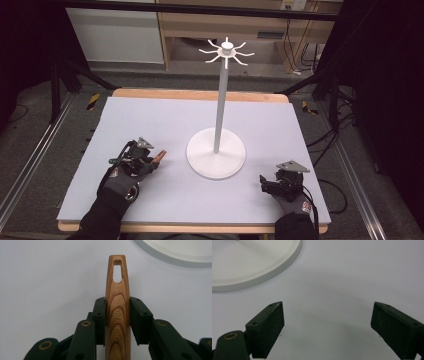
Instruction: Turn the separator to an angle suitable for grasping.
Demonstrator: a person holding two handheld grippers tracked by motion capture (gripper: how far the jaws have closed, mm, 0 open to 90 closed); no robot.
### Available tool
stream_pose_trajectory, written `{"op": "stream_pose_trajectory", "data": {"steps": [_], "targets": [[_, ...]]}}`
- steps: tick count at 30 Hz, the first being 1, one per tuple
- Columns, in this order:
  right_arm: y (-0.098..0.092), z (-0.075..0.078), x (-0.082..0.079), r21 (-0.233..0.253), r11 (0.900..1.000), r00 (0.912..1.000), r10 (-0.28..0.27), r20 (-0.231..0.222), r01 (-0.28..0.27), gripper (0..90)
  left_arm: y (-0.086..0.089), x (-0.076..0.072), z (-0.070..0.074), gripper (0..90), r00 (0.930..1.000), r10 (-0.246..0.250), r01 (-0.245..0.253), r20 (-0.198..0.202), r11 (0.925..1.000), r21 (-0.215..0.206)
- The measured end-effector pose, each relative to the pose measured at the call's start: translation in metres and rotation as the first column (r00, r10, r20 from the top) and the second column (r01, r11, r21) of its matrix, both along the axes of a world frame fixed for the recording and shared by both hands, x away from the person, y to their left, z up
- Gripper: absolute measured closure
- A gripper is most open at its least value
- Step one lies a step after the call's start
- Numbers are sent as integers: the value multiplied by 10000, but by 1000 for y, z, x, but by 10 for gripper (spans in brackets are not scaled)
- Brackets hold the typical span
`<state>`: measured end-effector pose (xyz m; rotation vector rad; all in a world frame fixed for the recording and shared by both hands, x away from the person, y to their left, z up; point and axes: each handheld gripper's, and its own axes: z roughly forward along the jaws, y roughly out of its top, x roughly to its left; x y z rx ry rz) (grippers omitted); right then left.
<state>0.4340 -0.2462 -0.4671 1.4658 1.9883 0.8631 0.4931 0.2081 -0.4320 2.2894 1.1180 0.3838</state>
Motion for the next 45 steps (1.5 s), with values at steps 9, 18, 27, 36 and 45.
{"op": "stream_pose_trajectory", "data": {"steps": [9, 18, 27, 36, 45], "targets": [[0, 0, 0, 3, 10000, 10000, 6, -7, -6, 119, 10, -8, 18, 673, 9990, 121, -101, 419, 9987, -490], [0, 0, 0, 12, 10000, 10000, -10, -1, 10, 119, 15, -15, 34, 673, 9938, 254, -151, 1082, 9953, -955], [0, 1, 0, 2, 10000, 10000, -38, 19, 38, 119, 17, -27, 52, 673, 9755, 521, -166, 2139, 9862, -1645], [0, 1, 0, 46, 9999, 9999, -119, 38, 119, 119, 19, -37, 63, 673, 9436, 896, -129, 3186, 9718, -2354], [-1, 1, -1, 8, 9999, 9999, -120, 55, 120, 119, 20, -45, 73, 673, 9240, 1096, 21, 3664, 9566, -2915]]}}
